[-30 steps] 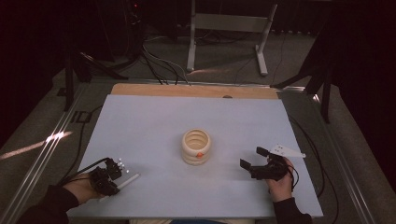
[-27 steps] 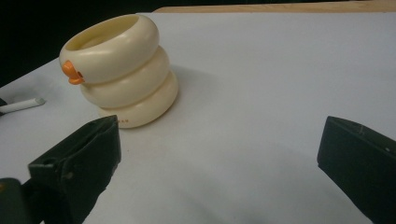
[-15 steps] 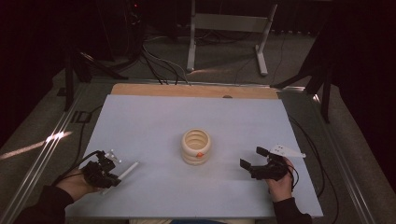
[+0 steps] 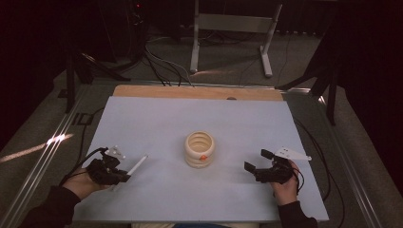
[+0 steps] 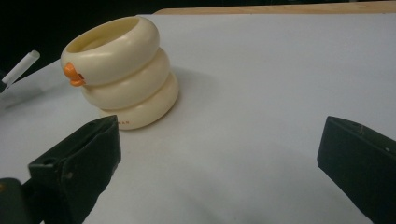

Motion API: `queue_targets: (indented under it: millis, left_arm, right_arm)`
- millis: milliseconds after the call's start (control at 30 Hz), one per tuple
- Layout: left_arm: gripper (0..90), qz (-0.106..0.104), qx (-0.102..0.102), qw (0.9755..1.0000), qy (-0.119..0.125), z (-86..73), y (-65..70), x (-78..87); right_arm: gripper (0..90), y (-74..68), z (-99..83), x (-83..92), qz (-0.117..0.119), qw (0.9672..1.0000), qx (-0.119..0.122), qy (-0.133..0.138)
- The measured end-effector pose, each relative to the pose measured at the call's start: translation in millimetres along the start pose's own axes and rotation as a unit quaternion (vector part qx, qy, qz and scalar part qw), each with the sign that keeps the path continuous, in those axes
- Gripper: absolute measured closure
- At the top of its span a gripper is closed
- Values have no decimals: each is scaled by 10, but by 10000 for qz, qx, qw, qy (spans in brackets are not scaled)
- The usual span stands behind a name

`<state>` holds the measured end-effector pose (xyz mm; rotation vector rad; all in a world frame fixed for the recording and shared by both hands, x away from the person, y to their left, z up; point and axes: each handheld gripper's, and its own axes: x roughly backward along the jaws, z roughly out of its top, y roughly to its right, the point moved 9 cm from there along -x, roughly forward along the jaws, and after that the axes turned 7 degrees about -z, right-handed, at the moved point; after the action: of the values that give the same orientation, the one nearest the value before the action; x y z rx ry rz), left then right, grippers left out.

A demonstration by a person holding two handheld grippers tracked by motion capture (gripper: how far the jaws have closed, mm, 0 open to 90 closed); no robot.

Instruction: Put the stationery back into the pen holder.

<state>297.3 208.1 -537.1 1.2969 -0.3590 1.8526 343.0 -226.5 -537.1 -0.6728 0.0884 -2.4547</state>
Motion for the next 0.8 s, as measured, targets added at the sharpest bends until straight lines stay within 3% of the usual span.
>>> queue_targets:
  millis: [267, 333, 600, 800]
  left_arm:
    - [800, -174, -87, 9985, 508, 211, 62, -35]
    - [800, -174, -87, 9985, 508, 211, 62, -35]
    - [800, -273, -170, 9944, 1011, 457, 139, -26]
    - [800, -321, -265, 9886, 1448, 662, 192, 24]
  right_arm:
    - [0, 5, 3, 6, -5, 10000, -15, 5]
    - [0, 5, 3, 4, 2, 10000, -16, 6]
    - [0, 3, 3, 5, 5, 10000, -17, 4]
    - [0, 0, 1, -1, 10, 10000, -7, 4]
